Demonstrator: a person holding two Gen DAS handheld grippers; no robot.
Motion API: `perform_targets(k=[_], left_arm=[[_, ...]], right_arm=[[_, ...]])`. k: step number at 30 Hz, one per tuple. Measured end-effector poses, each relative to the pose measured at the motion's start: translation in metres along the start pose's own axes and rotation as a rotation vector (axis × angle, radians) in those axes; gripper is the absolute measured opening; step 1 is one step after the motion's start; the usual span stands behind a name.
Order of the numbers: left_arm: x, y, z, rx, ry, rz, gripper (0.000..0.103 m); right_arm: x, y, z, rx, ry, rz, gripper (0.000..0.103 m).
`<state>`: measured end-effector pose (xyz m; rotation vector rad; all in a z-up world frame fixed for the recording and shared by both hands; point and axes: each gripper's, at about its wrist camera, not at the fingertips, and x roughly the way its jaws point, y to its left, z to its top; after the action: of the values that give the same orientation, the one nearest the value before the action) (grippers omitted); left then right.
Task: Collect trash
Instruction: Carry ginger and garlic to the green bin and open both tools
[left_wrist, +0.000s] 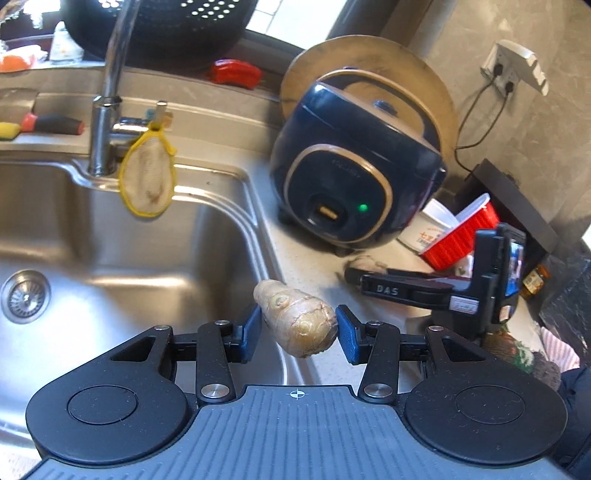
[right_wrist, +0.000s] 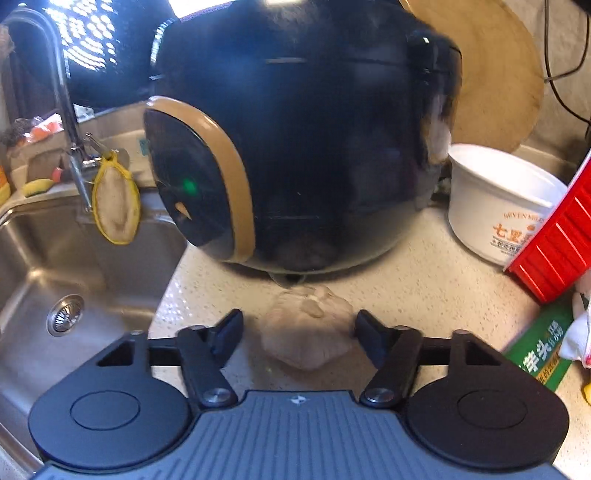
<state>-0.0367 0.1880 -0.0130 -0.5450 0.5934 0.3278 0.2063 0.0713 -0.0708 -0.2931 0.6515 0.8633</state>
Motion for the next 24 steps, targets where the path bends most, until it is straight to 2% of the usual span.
perform_targets(k=[6, 13, 19, 24], left_arm=[[0.013, -0.004, 0.000, 0.033, 0.032, -0.105, 0.049], [0.047, -0.036, -0.003, 0.140, 0.157, -0.274, 0.049], [0.074, -0.107, -0.028, 0.343, 0.295, -0.467, 0.049], [0.097, -0.185, -0.069, 0.548, 0.451, -0.635, 0.049]], right_arm=[[-0.024, -0.009, -0.009, 0.072, 0.023, -0.005, 0.055], [-0.091, -0.025, -0.032, 0.185, -0.032, -0.096, 0.056], [-0.168, -0.056, -0.080, 0.347, -0.107, -0.268, 0.056], [-0.224, -0.088, -0.146, 0.476, -0.095, -0.496, 0.056]])
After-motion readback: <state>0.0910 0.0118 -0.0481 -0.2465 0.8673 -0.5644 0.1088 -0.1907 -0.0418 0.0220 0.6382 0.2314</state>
